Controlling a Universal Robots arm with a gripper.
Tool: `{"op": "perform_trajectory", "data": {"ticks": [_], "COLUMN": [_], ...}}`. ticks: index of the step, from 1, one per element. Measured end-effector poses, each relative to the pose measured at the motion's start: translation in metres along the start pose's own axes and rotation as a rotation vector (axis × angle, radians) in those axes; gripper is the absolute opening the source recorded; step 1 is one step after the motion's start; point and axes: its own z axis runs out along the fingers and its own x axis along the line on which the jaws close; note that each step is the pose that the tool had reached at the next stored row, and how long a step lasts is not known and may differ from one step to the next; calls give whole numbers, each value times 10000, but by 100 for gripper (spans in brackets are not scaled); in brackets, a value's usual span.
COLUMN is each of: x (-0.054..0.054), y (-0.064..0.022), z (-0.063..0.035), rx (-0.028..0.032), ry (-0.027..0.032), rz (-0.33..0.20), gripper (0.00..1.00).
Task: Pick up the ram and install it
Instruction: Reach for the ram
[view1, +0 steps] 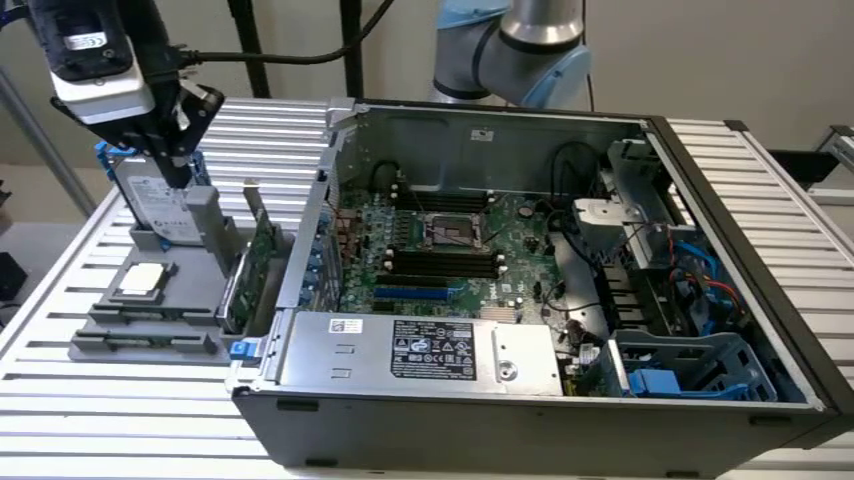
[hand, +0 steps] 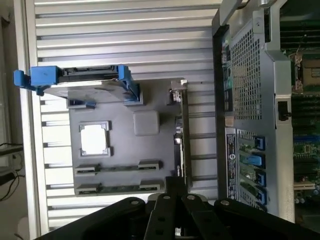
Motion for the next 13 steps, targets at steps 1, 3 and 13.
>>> {"op": "perform_trajectory", "data": {"ticks": [1,3,13], "x": [38,112,411], "y": [-11,-34,-148], "z": [9,27,126], "rx": [1,1,4], "ry": [4,12,63], "rz": [1,1,3], "gripper": [0,0,0]}}
